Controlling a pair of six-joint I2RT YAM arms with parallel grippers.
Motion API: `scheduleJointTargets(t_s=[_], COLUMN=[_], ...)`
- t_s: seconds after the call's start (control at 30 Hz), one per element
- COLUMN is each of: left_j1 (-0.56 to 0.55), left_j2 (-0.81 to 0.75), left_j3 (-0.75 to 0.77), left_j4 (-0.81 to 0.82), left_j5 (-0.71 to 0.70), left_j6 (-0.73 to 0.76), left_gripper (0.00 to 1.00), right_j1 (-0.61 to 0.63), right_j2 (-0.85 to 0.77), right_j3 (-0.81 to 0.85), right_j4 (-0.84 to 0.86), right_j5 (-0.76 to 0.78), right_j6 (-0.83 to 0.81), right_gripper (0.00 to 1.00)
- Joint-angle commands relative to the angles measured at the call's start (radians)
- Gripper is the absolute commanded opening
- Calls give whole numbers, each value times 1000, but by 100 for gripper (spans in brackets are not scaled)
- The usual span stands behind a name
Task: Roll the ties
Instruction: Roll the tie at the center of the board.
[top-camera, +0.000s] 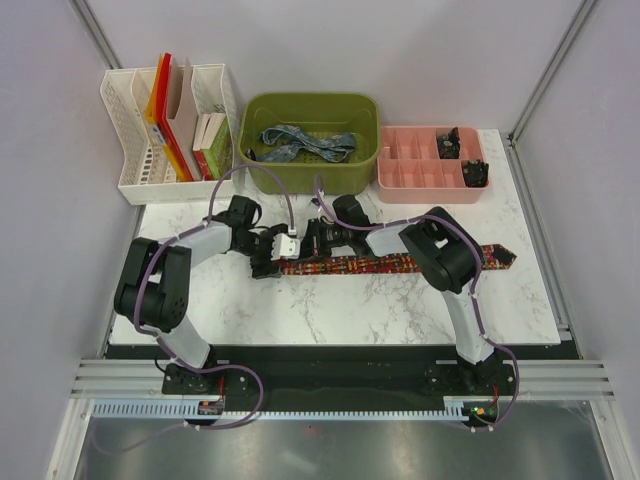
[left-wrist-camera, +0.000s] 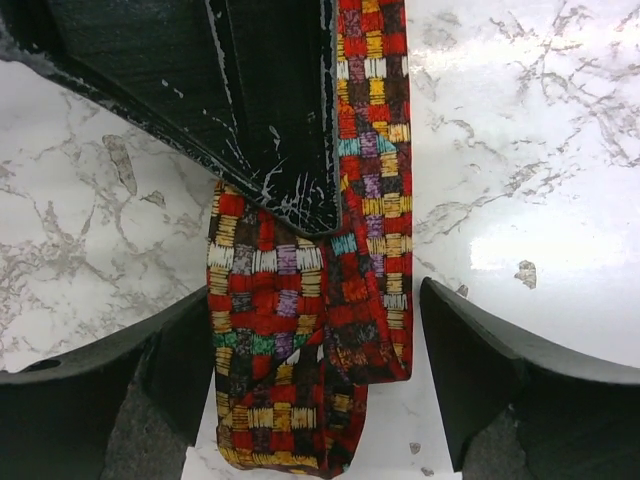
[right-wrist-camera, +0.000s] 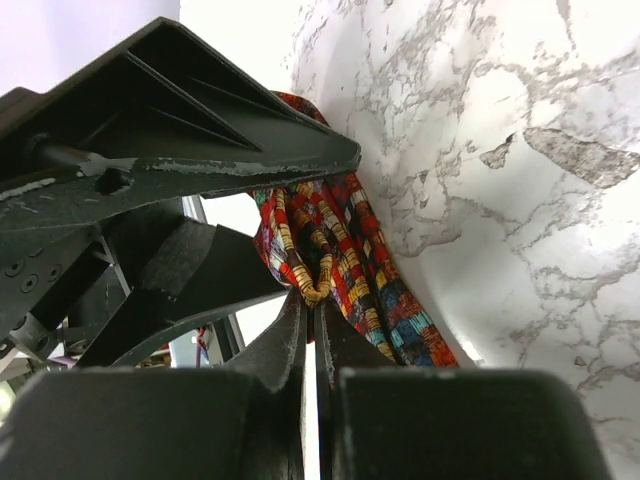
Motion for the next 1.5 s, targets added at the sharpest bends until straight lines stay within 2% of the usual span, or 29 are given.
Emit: scheduleJointTargets(t_s=[0.0,0.07,0.1,0.2,0.4,0.47,0.57,0.6,0.7,0.93,1.1,1.33,1.47], left_j1=[-23,-26,-26,-26,-23,-23,-23,-23,-11,5,-2,-11,-15], left_j2=[14,32,37,31,-16,-36,-50,-49,-53,-96,-70,-27,-20], left_j3=[7,22,28,42,42,19,5,7,28,59,79,102,90], left_j4=[-3,-5,-5,-12,-64,-67,-67,-68,-68,-52,-44,-41,-41], left_j5=[-61,-78,-93,-99,-113,-111,-107,-104,-67,-1,30,22,8], left_j6=[54,30,17,-7,-7,-1,-6,-22,-75,-124,-144,-145,-121], left_gripper=[78,68,60,49,36,36,42,51,62,64,69,66,46], right_j1=[3,4,4,4,-3,-8,-8,-9,-12,-17,-17,-17,-17], right_j2=[8,5,3,-2,-22,-19,3,9,28,43,41,40,35], right_j3=[35,35,35,32,41,39,41,41,41,38,30,36,38], right_j4=[46,48,48,48,34,10,-17,-17,-1,16,34,35,31], right_j5=[-29,-34,-34,-38,-45,-38,-28,-20,-9,-8,-3,-11,-15], right_j6=[-14,-14,-14,-14,-15,-27,-55,-53,-41,-41,-35,-30,-23], right_gripper=[3,4,4,4,4,4,3,3,4,4,7,10,16])
